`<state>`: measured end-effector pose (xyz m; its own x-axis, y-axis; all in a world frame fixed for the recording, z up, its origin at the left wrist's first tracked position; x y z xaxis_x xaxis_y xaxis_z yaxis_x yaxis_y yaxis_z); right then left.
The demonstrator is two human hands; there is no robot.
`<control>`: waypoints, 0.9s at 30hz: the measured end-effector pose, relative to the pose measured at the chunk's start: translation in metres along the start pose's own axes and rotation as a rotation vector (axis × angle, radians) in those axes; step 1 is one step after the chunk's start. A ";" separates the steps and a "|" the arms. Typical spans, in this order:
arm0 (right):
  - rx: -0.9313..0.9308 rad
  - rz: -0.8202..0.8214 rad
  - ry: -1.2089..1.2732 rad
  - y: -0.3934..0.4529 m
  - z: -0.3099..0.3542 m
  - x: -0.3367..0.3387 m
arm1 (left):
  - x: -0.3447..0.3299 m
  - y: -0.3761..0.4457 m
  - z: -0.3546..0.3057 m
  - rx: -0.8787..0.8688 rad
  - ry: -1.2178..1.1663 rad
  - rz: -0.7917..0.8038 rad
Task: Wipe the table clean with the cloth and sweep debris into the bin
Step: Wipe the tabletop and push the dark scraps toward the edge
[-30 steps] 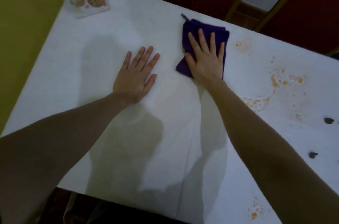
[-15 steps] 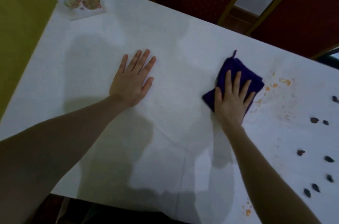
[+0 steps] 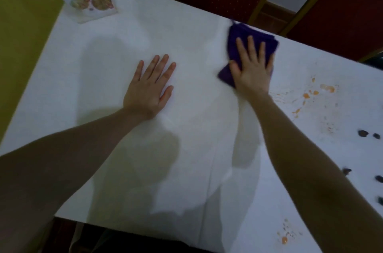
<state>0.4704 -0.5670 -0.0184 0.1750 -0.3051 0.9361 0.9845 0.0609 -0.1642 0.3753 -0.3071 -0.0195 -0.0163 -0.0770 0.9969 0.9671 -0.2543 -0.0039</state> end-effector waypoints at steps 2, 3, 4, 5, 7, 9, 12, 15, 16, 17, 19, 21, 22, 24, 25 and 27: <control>-0.113 -0.036 0.013 -0.013 -0.048 0.017 | -0.001 0.000 -0.001 -0.005 -0.004 0.007; -0.161 -0.052 0.026 -0.025 -0.067 0.023 | -0.001 0.001 -0.002 -0.003 -0.003 0.010; -0.201 -0.068 0.042 -0.040 -0.082 0.027 | -0.002 0.001 -0.001 -0.001 -0.003 0.015; -0.236 -0.086 0.058 -0.056 -0.092 0.028 | -0.002 0.001 0.000 0.002 -0.004 0.020; -0.292 -0.116 0.083 -0.087 -0.097 0.024 | -0.002 0.002 0.001 0.005 -0.004 0.025; -0.316 -0.118 0.092 -0.114 -0.084 0.012 | -0.002 0.002 0.002 0.003 -0.008 0.029; -0.223 -0.095 0.046 -0.139 -0.034 -0.011 | -0.001 0.001 0.001 0.003 -0.017 0.029; -0.039 -0.029 0.007 -0.147 0.032 -0.037 | -0.001 0.001 0.001 0.007 -0.013 0.028; 0.028 0.004 -0.002 -0.145 0.053 -0.044 | -0.002 0.002 0.001 0.009 -0.008 0.028; 0.086 0.031 -0.004 -0.139 0.069 -0.049 | -0.002 0.002 0.001 0.010 -0.004 0.029; 0.164 0.056 0.000 -0.116 0.088 -0.049 | -0.003 0.001 -0.001 0.009 0.001 0.033; 0.191 0.067 -0.004 -0.087 0.085 -0.043 | -0.004 0.001 -0.002 0.006 0.001 0.032; 0.184 0.062 -0.005 -0.073 0.077 -0.037 | -0.003 0.001 -0.002 0.004 0.003 0.032; 0.128 0.024 -0.004 -0.046 0.048 -0.022 | -0.003 0.001 -0.001 0.007 0.000 0.029; 0.077 0.003 0.000 -0.036 0.028 -0.013 | -0.003 0.001 0.000 0.008 -0.004 0.026; -0.045 -0.029 0.014 -0.029 -0.021 0.004 | -0.001 0.001 -0.001 0.001 -0.006 0.025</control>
<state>0.4429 -0.5896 -0.0166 0.1464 -0.3198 0.9361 0.9884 0.0089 -0.1515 0.3765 -0.3081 -0.0210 0.0091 -0.0770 0.9970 0.9676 -0.2511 -0.0282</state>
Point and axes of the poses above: each hand's wrist, its own y-axis towards the middle knuckle, its own x-axis out of the back of the hand, z = x × y, the point moved 10 cm from there along y, towards the middle knuckle, and after that the axes turned 11 degrees about y, right-handed, at the moved point
